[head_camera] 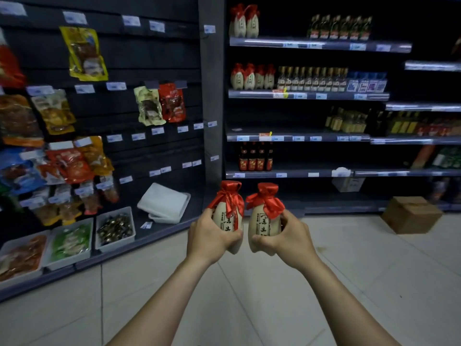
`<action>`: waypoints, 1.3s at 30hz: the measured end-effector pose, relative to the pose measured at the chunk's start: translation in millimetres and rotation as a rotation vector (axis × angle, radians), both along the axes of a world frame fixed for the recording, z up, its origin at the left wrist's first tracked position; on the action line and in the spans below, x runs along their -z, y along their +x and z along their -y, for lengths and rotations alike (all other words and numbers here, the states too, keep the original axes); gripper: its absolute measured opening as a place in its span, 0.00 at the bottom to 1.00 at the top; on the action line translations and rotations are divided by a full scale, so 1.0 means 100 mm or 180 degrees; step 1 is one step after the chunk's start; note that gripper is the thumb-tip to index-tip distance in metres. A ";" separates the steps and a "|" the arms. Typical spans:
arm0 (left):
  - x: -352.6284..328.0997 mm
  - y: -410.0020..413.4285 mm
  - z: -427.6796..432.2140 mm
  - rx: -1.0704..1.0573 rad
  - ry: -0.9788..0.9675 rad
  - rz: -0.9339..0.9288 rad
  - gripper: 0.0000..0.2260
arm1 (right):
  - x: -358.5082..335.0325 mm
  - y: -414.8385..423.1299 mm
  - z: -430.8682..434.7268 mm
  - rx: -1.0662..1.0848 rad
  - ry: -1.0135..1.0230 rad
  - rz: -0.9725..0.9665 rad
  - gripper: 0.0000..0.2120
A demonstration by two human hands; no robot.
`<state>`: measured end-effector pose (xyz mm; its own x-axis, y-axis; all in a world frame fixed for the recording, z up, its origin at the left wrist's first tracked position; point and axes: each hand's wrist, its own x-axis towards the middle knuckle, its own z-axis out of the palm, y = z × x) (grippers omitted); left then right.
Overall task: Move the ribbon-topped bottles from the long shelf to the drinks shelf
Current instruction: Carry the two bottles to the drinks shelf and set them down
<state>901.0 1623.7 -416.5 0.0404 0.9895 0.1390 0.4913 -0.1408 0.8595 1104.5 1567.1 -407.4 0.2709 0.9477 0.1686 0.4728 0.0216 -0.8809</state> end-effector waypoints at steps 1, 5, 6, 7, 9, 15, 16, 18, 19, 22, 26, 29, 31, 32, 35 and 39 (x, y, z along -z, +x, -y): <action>-0.03 0.12 -0.27 0.0012 0.0004 -0.0013 0.30 | -0.01 0.12 -0.27 0.0044 0.0000 0.0002 0.28; -0.19 0.61 -1.23 0.0060 0.0058 -0.0016 0.29 | -0.04 0.61 -1.20 0.0178 -0.0067 0.0020 0.28; -0.23 0.72 -1.45 0.0068 0.0070 -0.0019 0.30 | -0.05 0.72 -1.41 0.0196 -0.0079 0.0048 0.29; -0.27 0.83 -1.65 0.0080 0.0070 -0.0024 0.30 | -0.06 0.84 -1.61 0.0208 -0.0087 0.0079 0.29; -0.32 1.04 -2.05 0.0098 0.0065 -0.0041 0.32 | -0.09 1.06 -2.00 0.0207 -0.0088 0.0106 0.29; -0.33 1.73 -3.29 0.0000 0.0149 -0.0119 0.30 | -0.16 1.75 -3.22 0.0246 0.0033 0.0106 0.26; -0.33 1.86 -3.50 -0.0026 0.0158 -0.0113 0.30 | -0.18 1.88 -3.44 0.0214 0.0062 0.0106 0.26; -0.35 2.14 -3.94 -0.0072 0.0186 -0.0087 0.29 | -0.22 2.16 -3.88 0.0158 0.0115 0.0059 0.27; -0.37 2.28 -4.17 -0.0090 0.0220 -0.0082 0.29 | -0.24 2.31 -4.11 0.0121 0.0149 0.0040 0.28; -0.46 2.74 -4.82 -0.0131 0.0253 -0.0076 0.29 | -0.33 2.75 -4.81 -0.0042 0.0201 0.0029 0.27; -0.57 3.20 -5.55 -0.0309 0.0302 0.0018 0.27 | -0.50 3.24 -5.67 -0.0178 0.0259 0.0155 0.26; -0.67 3.44 -6.04 -0.0445 0.0320 0.0082 0.25 | -0.59 3.50 -6.23 -0.0230 0.0333 0.0244 0.26; -0.73 3.56 -6.35 -0.0471 0.0340 0.0098 0.25 | -0.63 3.64 -6.57 -0.0254 0.0346 0.0263 0.26; -0.76 3.61 -6.52 -0.0481 0.0358 0.0110 0.25 | -0.65 3.70 -6.74 -0.0262 0.0356 0.0283 0.27; -0.87 3.76 -7.00 -0.0528 0.0458 0.0144 0.24 | -0.69 3.87 -7.23 -0.0271 0.0429 0.0310 0.30; -0.98 3.95 -7.68 -0.0558 0.0623 0.0232 0.26 | -0.78 4.03 -7.95 -0.0220 0.0522 0.0319 0.30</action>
